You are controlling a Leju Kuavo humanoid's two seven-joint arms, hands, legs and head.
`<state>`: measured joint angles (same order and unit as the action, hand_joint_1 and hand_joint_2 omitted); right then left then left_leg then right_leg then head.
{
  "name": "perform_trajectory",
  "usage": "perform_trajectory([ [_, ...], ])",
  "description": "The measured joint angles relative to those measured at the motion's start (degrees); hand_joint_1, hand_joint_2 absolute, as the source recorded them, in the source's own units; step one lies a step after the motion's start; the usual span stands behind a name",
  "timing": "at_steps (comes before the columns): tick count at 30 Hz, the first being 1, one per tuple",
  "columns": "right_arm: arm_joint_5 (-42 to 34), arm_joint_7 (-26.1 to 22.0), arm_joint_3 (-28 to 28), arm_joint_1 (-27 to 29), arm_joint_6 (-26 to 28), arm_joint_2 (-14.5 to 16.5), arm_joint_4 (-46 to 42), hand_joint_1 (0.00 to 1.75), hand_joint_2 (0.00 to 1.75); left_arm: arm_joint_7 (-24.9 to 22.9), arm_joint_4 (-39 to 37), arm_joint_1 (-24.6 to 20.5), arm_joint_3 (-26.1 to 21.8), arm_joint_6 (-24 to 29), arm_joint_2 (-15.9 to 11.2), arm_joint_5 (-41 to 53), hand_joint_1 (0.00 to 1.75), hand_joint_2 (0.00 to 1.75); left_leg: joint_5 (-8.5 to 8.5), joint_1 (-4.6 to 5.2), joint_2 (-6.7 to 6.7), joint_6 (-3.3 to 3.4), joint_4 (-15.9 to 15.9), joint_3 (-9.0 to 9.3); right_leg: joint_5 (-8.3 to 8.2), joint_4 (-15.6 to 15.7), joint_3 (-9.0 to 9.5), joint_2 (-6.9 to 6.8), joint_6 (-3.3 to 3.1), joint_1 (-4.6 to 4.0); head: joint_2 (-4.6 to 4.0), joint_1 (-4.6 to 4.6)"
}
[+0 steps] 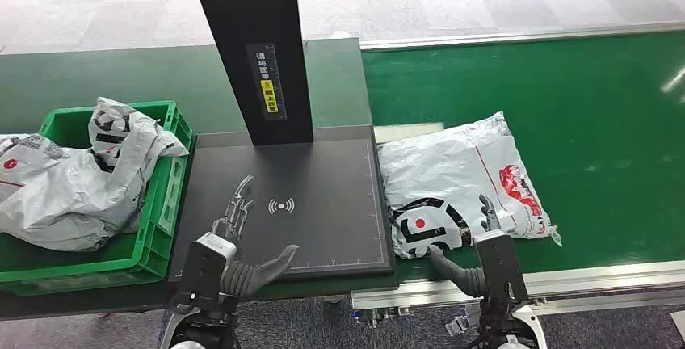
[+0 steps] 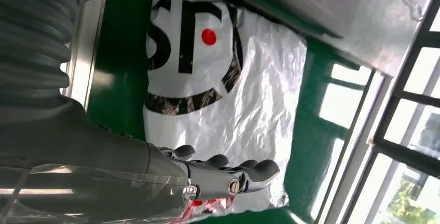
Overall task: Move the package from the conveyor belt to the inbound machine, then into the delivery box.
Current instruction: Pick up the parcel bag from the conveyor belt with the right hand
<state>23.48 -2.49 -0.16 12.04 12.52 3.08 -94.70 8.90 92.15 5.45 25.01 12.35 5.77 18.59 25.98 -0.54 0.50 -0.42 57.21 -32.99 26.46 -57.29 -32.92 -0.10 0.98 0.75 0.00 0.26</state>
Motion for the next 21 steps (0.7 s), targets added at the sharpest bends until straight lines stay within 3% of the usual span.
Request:
perform_trajectory([
  [6,6.2,3.9,-5.7,-1.0,-1.7,-1.9,0.3,0.00,1.75,-0.2,0.2,0.5,-0.2,-0.1,0.0,0.2,0.00,1.75,0.01,0.00,0.00,0.02,0.0,-0.01,-0.01,0.0,0.01,0.00,0.02,0.04,0.00,0.00],
  [13,11.7,8.2,-15.8,-6.4,-7.1,-8.7,4.7,0.00,1.75,-0.3,0.6,1.3,-0.7,-0.3,0.0,0.2,0.00,1.75,0.03,0.05,-0.01,0.06,0.0,-0.02,-0.05,0.0,0.03,0.00,0.06,0.12,0.00,0.00],
  [21,16.4,9.7,-17.1,-23.0,-9.1,-18.4,23.6,0.00,1.75,0.1,0.9,1.5,-1.4,0.1,0.0,0.2,0.00,1.75,-0.09,0.10,-0.04,0.15,0.1,0.02,-0.15,0.0,0.05,-0.08,0.09,0.10,0.00,0.00],
])
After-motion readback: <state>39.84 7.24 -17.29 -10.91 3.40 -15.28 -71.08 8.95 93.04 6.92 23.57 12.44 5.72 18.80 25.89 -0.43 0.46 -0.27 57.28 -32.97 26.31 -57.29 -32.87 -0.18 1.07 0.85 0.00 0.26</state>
